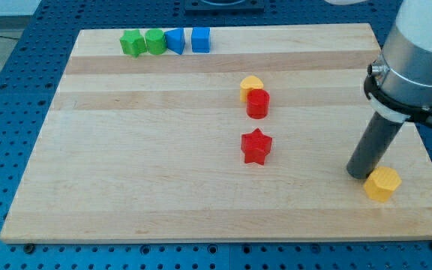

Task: Push the yellow heart right to the red circle

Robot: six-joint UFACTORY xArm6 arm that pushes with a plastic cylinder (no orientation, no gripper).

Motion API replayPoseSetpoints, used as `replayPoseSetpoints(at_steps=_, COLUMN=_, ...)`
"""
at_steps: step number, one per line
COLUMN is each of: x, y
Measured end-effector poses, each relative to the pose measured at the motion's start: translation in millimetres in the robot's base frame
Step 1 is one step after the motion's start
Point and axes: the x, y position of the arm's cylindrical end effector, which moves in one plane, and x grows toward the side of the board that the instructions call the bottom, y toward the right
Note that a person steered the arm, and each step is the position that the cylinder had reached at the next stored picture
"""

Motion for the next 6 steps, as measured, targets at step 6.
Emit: replayPoseSetpoints(at_steps=6, x=-201, y=-170)
